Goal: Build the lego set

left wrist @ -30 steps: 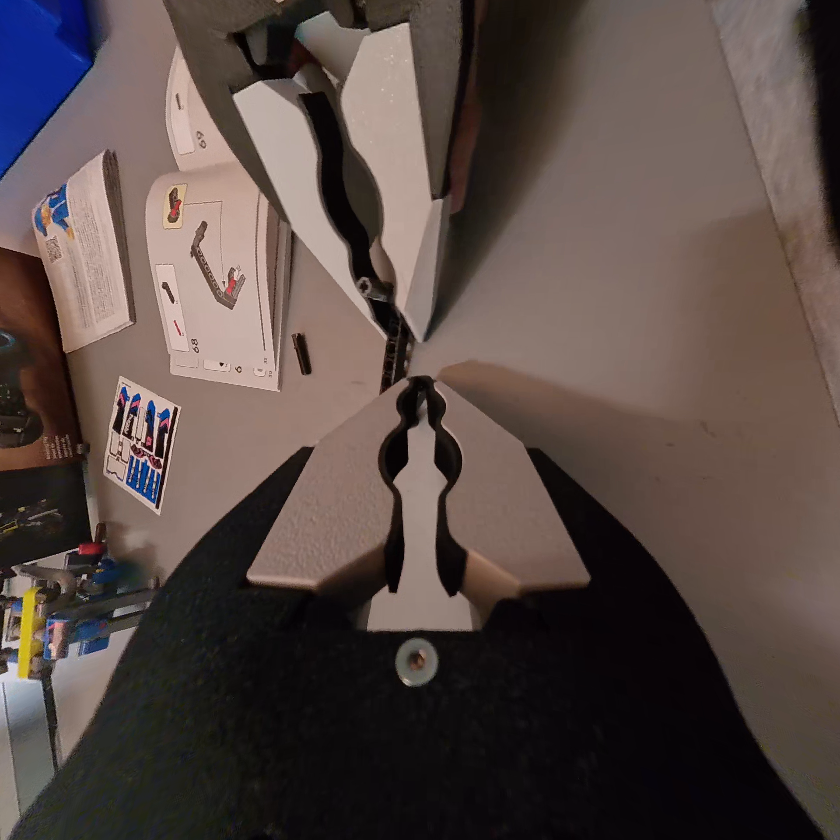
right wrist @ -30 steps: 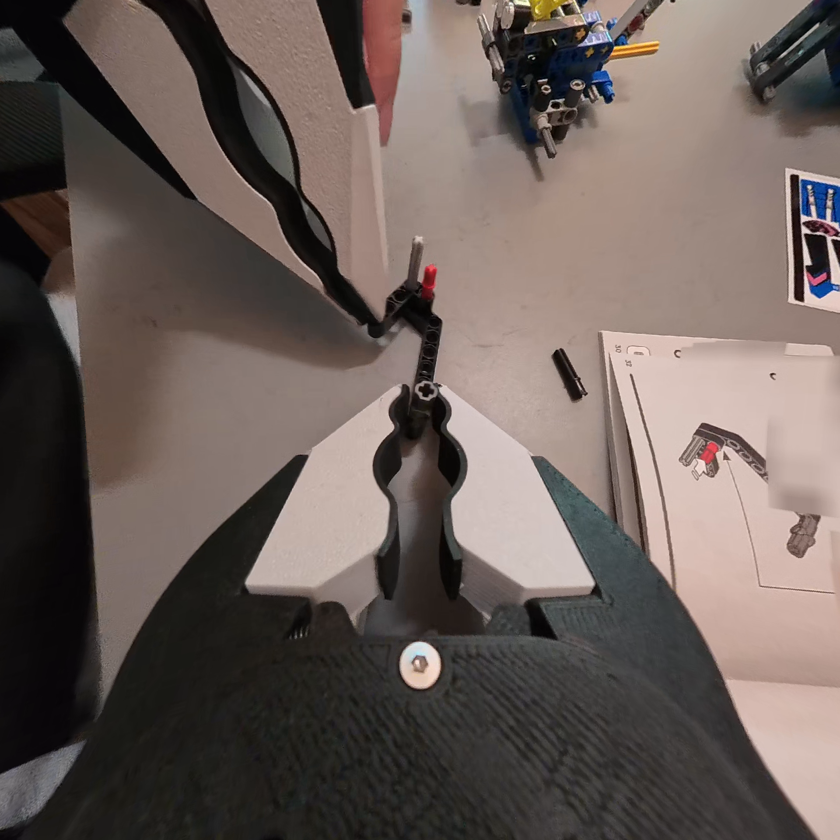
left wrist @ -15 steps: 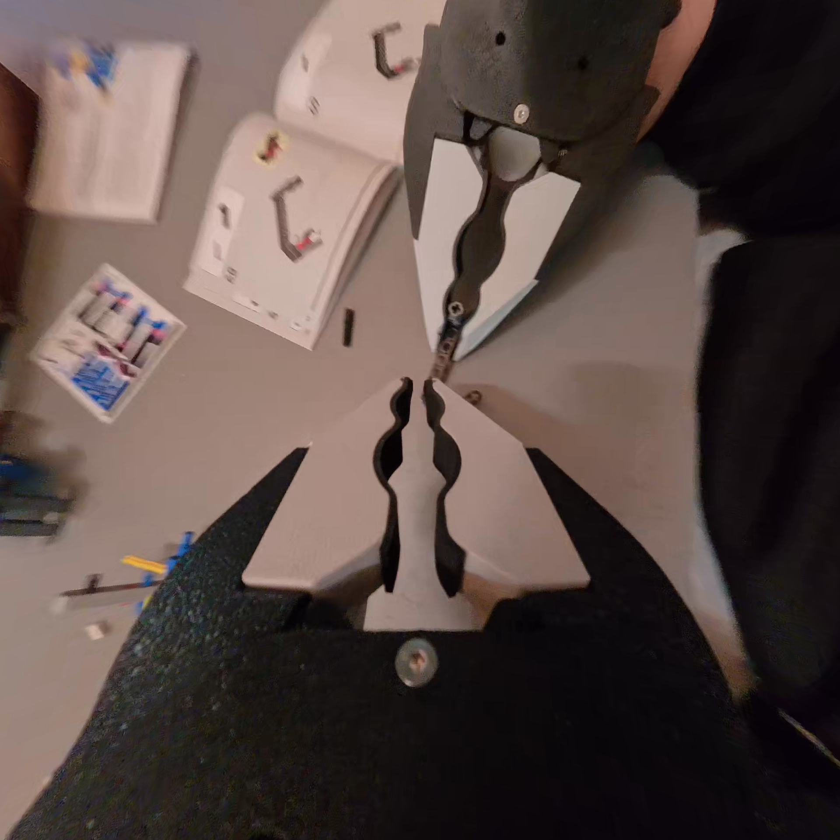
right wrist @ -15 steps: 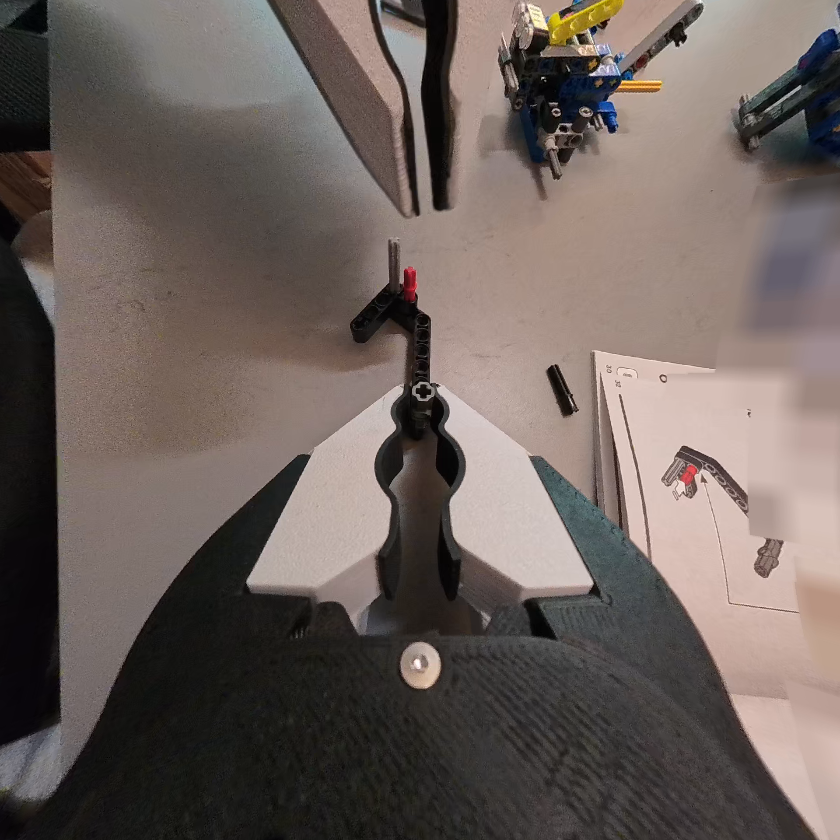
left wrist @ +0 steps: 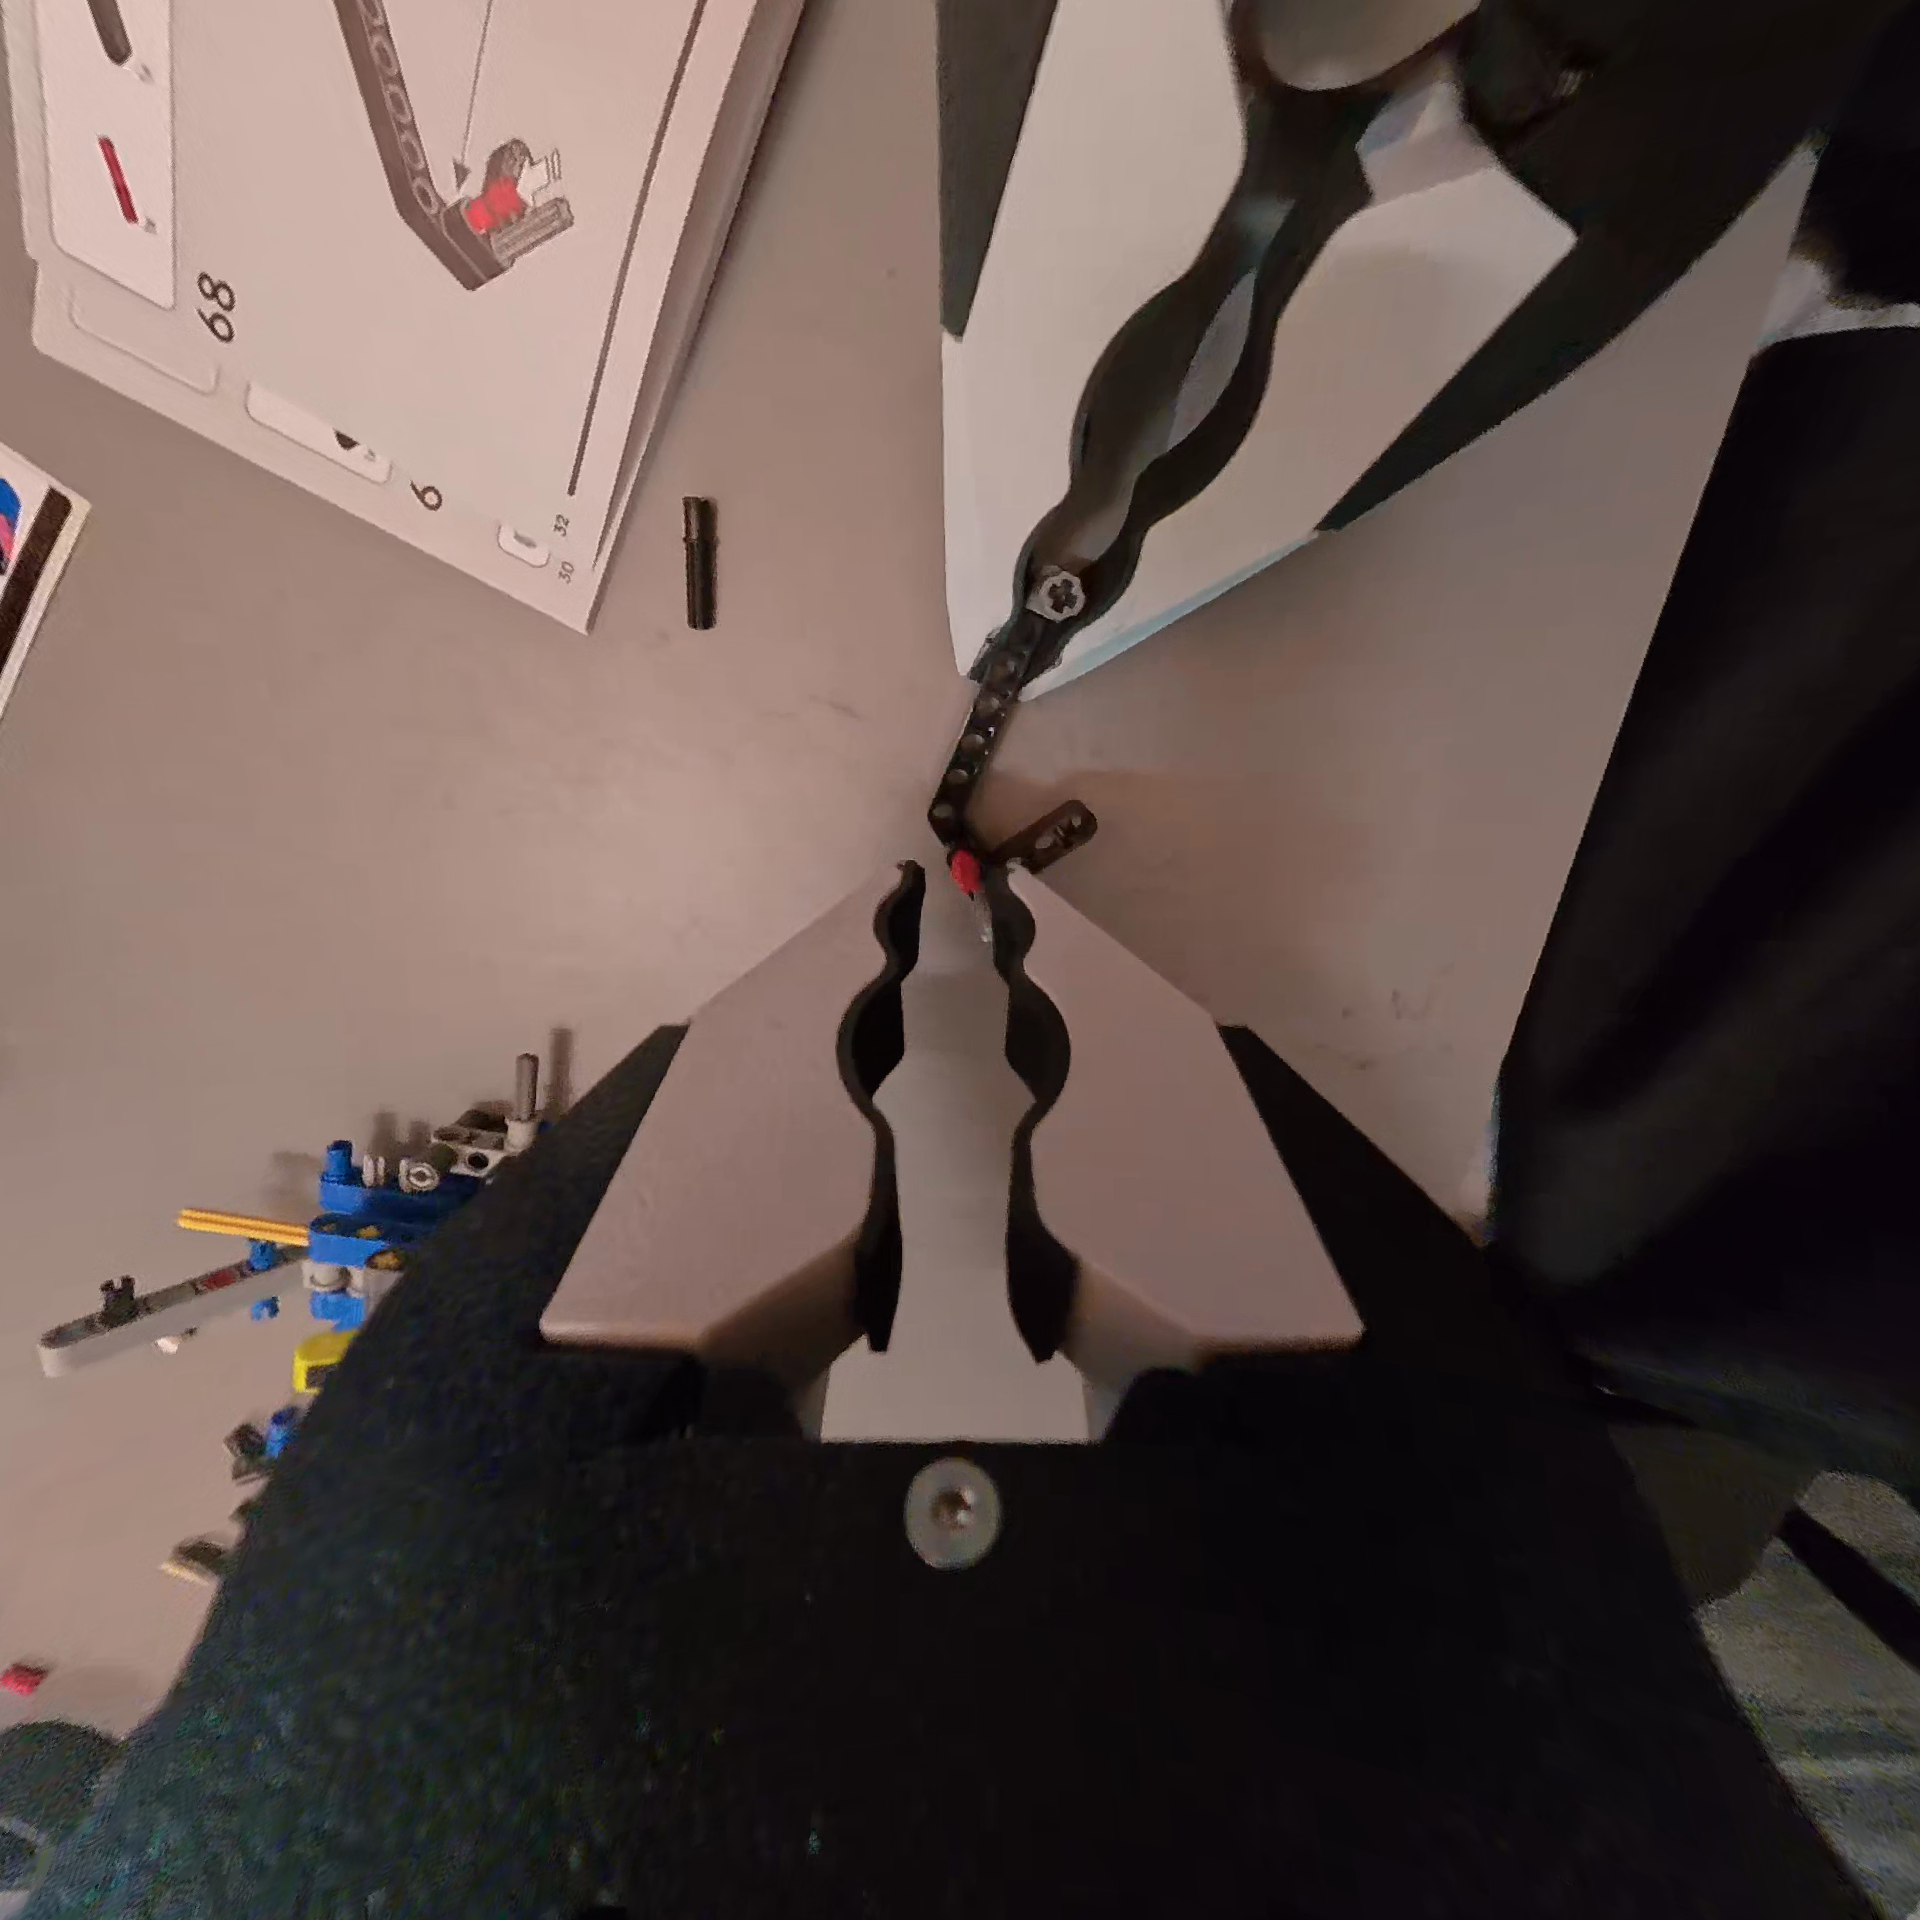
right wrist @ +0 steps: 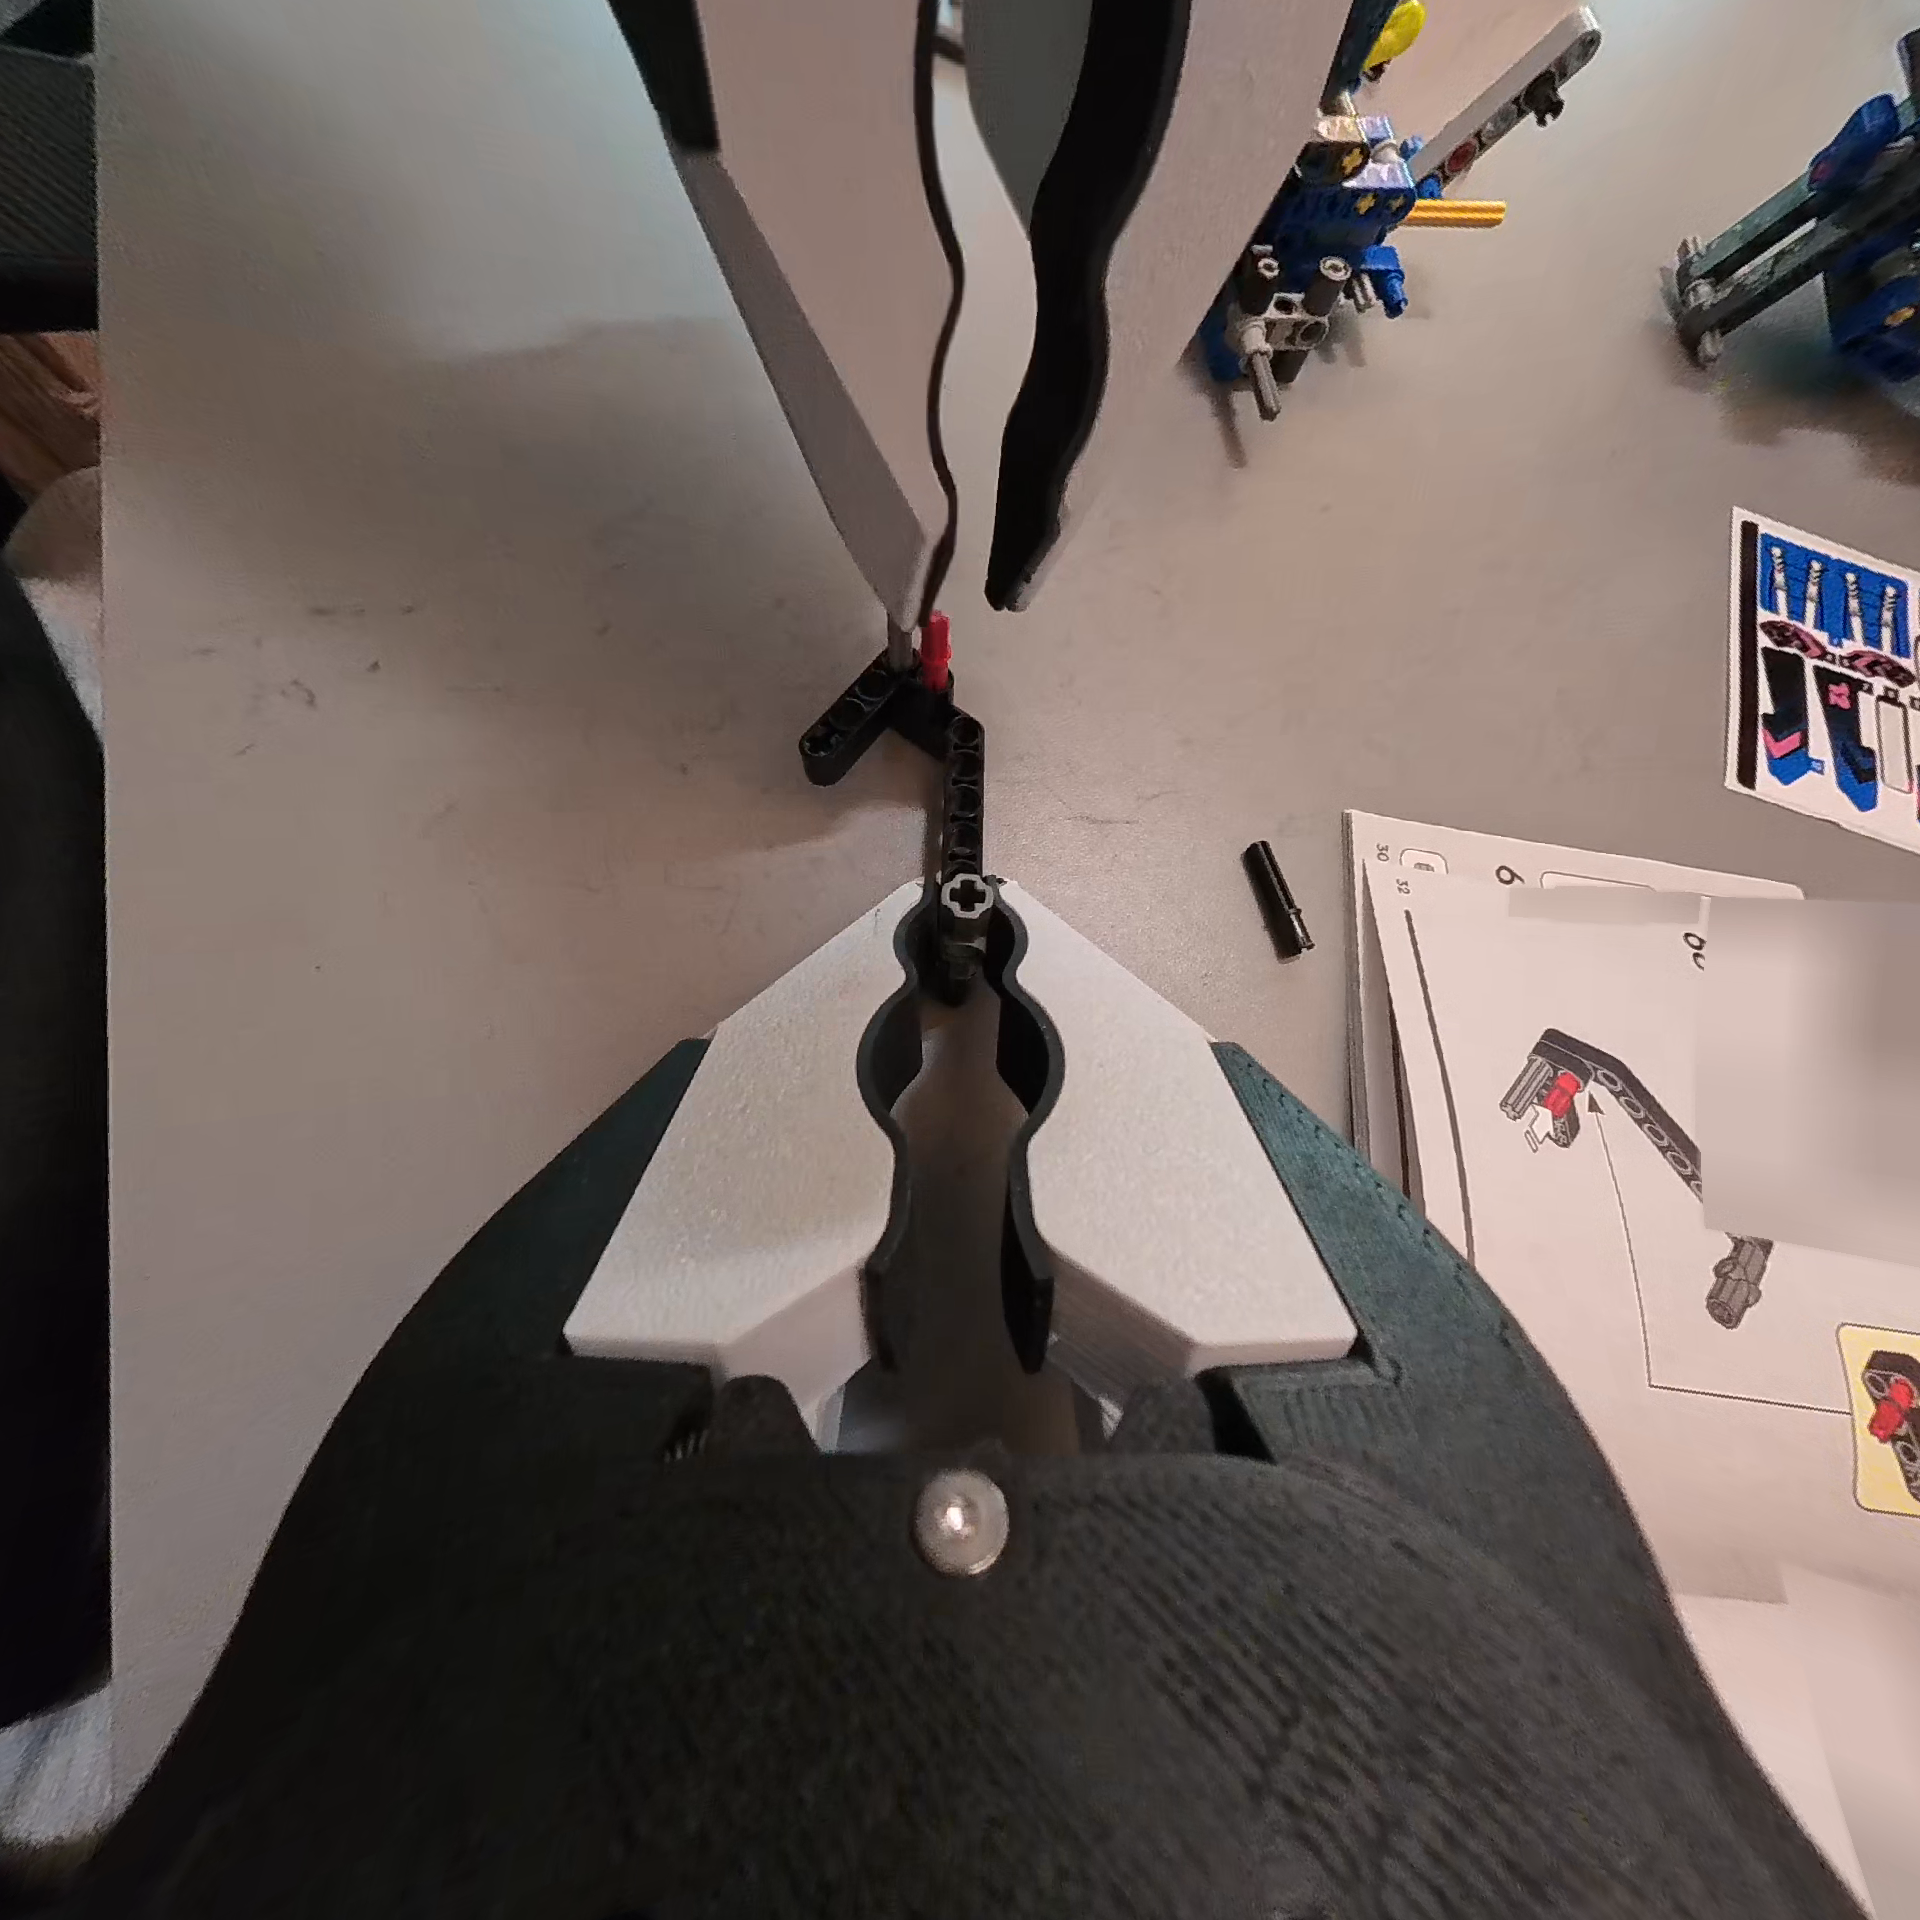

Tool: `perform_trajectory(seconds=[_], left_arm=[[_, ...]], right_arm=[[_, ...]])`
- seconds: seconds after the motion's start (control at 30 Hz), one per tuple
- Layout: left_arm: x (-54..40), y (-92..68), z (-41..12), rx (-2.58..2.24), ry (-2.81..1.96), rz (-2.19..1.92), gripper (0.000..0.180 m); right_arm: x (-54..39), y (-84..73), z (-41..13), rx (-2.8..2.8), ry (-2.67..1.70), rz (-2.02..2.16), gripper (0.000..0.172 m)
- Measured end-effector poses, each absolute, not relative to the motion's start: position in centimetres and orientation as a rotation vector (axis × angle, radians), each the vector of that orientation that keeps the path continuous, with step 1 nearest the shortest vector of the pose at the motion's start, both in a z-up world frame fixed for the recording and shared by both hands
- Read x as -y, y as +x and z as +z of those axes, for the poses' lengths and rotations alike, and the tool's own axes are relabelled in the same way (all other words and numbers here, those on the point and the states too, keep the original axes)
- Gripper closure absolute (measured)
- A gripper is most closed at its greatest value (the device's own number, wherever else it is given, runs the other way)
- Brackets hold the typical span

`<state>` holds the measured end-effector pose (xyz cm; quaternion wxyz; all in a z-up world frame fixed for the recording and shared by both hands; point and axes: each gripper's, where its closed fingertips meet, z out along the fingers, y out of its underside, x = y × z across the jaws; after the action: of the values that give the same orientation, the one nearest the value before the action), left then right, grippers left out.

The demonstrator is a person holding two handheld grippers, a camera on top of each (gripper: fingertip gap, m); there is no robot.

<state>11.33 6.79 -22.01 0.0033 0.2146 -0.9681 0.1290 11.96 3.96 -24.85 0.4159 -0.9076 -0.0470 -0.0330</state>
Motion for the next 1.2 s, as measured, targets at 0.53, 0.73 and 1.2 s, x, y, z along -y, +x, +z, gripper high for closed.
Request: perform_trajectory(seconds=[0.53, 0.73, 1.2], left_arm=[[-6.9, 11.4, -22.2, 3.055, 0.722, 0.302, 0.176], [-6.7, 11.1, -22.6, 3.026, 0.734, 0.285, 0.179], [-5.9, 10.1, -24.0, 3.021, 0.681, 0.227, 0.180]], right_arm=[[-3.9, 11.9, -24.8, 0.118, -2.279, -0.080, 0.167], [-3.9, 11.9, -24.8, 0.118, -2.279, -0.080, 0.166], [-3.9, 11.6, -24.8, 0.136, -2.279, -0.054, 0.166]])
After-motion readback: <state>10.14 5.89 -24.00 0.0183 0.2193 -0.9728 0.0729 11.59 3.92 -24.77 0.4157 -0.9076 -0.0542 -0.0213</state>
